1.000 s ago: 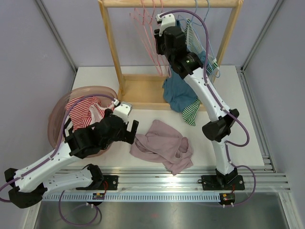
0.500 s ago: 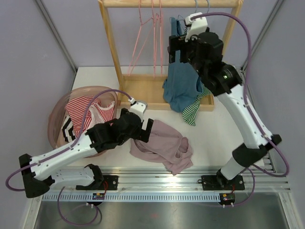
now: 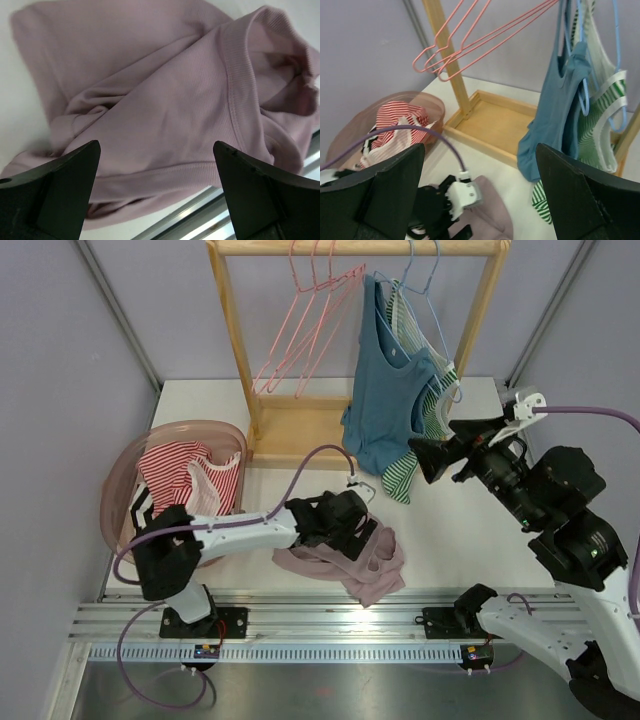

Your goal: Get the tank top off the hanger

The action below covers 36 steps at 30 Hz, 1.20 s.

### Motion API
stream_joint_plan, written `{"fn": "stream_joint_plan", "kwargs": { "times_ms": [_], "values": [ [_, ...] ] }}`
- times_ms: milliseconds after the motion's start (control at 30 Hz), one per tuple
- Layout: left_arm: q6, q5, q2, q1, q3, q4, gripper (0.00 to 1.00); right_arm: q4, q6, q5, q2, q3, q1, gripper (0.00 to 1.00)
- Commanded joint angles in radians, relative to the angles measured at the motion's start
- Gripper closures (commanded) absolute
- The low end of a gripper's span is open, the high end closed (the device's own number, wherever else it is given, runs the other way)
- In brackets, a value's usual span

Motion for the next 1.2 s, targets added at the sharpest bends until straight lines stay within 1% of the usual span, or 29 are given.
{"fn": "stream_joint_plan", "kwargs": {
  "times_ms": [0, 100, 233, 300, 333, 367, 400, 433, 467, 500, 600, 700, 733, 800, 833, 900, 933, 967, 1033, 1133, 1167],
  "values": [
    [0.01, 0.045, 0.085, -0.02, 0.055, 0.084, 0.01, -0.059, 0.043, -0.169, -0.029, -0.056, 0.005, 0.0],
    [0.001, 0.045, 0.166, -0.029, 0.053, 0.106, 0.01, -0.084, 0.038, -0.224, -0.067, -0.074, 0.005, 0.01],
    [-0.033, 0.019, 0.234, -0.037, 0.03, 0.13, 0.01, -0.061, 0.05, -0.24, -0.124, -0.104, 0.005, 0.0],
    [-0.042, 0.043, 0.255, -0.039, -0.005, 0.153, 0.11, -0.054, 0.055, -0.247, -0.138, -0.117, 0.005, 0.0],
    [-0.048, 0.056, 0.261, -0.04, -0.019, 0.172, 0.2, -0.051, 0.058, -0.249, -0.152, -0.122, 0.005, 0.0],
    [-0.054, 0.059, 0.264, -0.042, -0.028, 0.178, 0.44, -0.049, 0.059, -0.252, -0.158, -0.124, 0.005, 0.0],
    [-0.057, 0.059, 0.266, -0.046, -0.048, 0.183, 0.55, -0.043, 0.06, -0.255, -0.164, -0.125, 0.005, 0.0],
    [-0.06, 0.053, 0.266, -0.048, -0.055, 0.187, 0.71, -0.04, 0.061, -0.255, -0.176, -0.127, 0.005, 0.01],
    [-0.066, 0.053, 0.264, -0.049, -0.062, 0.186, 0.96, -0.038, 0.061, -0.255, -0.179, -0.127, 0.005, 0.01],
    [-0.069, 0.048, 0.249, -0.048, -0.068, 0.183, 1.0, -0.038, 0.06, -0.254, -0.184, -0.127, 0.005, 0.0],
    [-0.073, 0.019, 0.203, -0.048, -0.08, 0.155, 1.0, -0.043, 0.056, -0.244, -0.189, -0.12, 0.005, 0.0],
    [-0.077, -0.039, 0.104, -0.048, -0.076, 0.082, 1.0, -0.049, 0.052, -0.235, -0.187, -0.12, 0.005, 0.0],
    [-0.083, -0.08, 0.041, -0.048, -0.069, 0.062, 1.0, -0.051, 0.053, -0.232, -0.187, -0.122, 0.005, 0.01],
    [-0.089, -0.128, -0.022, -0.048, -0.045, -0.01, 1.0, -0.052, 0.052, -0.234, -0.19, -0.124, 0.005, 0.01],
    [-0.097, -0.184, -0.08, -0.046, -0.034, -0.037, 1.0, -0.052, 0.052, -0.232, -0.19, -0.124, 0.005, 0.0],
    [-0.108, -0.248, -0.137, -0.045, 0.01, -0.122, 1.0, -0.052, 0.052, -0.228, -0.192, -0.125, 0.005, 0.0],
    [-0.12, -0.301, -0.16, -0.039, 0.026, -0.156, 1.0, -0.052, 0.05, -0.226, -0.193, -0.124, 0.005, 0.01],
    [-0.128, -0.329, -0.211, -0.036, 0.058, -0.187, 1.0, -0.054, 0.052, -0.223, -0.193, -0.122, 0.005, 0.01],
    [-0.134, -0.375, -0.259, -0.008, 0.087, -0.264, 1.0, -0.054, 0.05, -0.223, -0.198, -0.12, 0.005, 0.01],
    [-0.123, -0.424, -0.329, 0.064, 0.161, -0.366, 1.0, -0.054, 0.052, -0.221, -0.203, -0.113, 0.005, 0.01],
    [-0.116, -0.432, -0.363, 0.113, 0.176, -0.405, 1.0, -0.054, 0.052, -0.221, -0.203, -0.111, 0.005, 0.0]
  ]
}}
